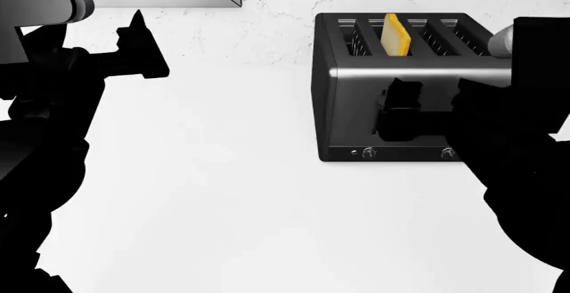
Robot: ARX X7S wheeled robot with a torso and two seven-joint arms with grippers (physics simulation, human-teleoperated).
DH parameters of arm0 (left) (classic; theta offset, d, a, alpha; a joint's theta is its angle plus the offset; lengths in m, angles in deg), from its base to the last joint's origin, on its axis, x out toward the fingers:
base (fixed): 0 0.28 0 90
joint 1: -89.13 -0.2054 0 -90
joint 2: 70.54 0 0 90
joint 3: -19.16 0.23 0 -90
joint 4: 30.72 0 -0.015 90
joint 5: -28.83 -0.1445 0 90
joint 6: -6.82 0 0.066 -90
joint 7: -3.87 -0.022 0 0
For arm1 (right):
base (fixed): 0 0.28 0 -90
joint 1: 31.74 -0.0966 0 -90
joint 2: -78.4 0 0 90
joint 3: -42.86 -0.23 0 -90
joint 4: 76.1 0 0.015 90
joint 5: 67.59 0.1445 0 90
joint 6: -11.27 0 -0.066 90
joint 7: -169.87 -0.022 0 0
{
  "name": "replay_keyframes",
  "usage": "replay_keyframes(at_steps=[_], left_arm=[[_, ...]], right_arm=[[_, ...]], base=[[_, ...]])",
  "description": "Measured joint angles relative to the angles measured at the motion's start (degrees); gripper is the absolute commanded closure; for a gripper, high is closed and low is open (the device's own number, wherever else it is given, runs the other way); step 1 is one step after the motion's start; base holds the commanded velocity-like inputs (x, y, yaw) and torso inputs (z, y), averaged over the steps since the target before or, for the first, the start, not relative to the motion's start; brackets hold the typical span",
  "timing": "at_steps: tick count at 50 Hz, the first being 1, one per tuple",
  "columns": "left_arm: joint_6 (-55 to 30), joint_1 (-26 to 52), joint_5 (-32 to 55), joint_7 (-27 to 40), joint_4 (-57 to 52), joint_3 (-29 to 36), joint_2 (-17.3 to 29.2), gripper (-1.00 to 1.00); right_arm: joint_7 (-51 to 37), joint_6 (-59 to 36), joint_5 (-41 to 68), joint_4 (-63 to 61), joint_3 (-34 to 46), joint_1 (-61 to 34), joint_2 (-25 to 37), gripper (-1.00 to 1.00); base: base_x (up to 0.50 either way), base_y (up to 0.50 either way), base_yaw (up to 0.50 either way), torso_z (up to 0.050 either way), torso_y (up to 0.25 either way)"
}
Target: Push down the lever of the toaster to turn it on.
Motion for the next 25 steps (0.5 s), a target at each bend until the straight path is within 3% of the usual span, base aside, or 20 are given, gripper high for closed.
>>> replay_keyframes(at_steps=[25], left_arm=[[0.5, -0.1, 0.4, 0.5, 0.2, 0.5, 0.2, -1.0]], right_arm=[[-5.3, 0.9, 4.3, -2.3, 7.1, -2.3, 0.4, -1.0]], base=[[0.0, 0.0, 0.0, 0.0, 0.0]])
